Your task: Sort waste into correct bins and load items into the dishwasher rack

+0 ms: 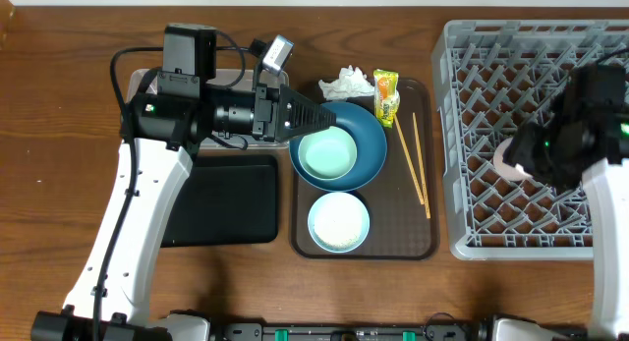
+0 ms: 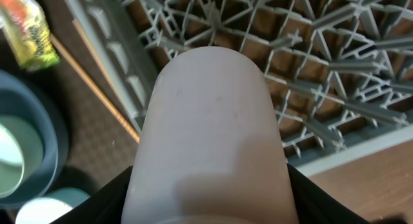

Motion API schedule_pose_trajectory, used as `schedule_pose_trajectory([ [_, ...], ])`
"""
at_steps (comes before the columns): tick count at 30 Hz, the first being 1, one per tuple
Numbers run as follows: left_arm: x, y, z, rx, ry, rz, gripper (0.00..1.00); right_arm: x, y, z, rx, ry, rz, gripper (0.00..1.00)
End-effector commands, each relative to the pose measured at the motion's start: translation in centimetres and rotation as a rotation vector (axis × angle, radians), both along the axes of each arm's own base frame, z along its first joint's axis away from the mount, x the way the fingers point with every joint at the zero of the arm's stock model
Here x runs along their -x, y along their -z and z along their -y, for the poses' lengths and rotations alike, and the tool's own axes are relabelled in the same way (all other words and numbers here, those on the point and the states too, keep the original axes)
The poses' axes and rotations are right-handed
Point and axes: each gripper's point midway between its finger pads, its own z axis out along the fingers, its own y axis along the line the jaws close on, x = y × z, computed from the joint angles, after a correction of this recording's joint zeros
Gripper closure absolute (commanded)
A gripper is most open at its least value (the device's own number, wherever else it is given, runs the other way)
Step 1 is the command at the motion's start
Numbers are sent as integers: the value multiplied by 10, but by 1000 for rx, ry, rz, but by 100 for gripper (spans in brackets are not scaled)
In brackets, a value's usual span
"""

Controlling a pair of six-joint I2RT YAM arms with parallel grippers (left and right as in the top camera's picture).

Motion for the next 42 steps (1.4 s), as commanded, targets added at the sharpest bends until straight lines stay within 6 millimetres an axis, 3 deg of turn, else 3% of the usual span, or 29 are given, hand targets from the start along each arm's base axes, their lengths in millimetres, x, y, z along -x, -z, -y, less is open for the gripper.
schedule_pose_trajectory([
  [1, -1, 1, -1, -1, -4, 5, 35, -9, -3, 10, 23, 52, 31, 52],
  [8, -1, 1, -1, -1, -4, 4, 34, -27, -13, 54, 47, 174, 142, 50],
  [15, -1, 1, -1, -2, -4, 6, 34, -36, 2, 105, 56, 302, 159, 50],
  [23, -2, 3, -1, -13, -14, 7, 34, -52, 41, 115, 28, 307, 88, 48],
  [26, -2, 3, -1, -13, -14, 7, 34, -58, 47, 120, 28, 316, 95, 46],
  [28, -2, 3, -1, -13, -14, 6, 34, -58, 49, 122, 27, 322, 91, 34],
  [30, -2, 3, -1, -13, -14, 6, 34, -56, 50, 123, 23, 325, 85, 20],
  [34, -2, 3, -1, -13, -14, 6, 34, -57, 46, 117, -20, 299, 97, 10],
  [39, 0, 0, -2, -19, -23, 26, 36, -69, 25, 65, -191, 42, 181, 8],
  [42, -3, 1, -6, -83, -88, 69, 37, -70, 6, 40, -189, -64, 227, 6],
])
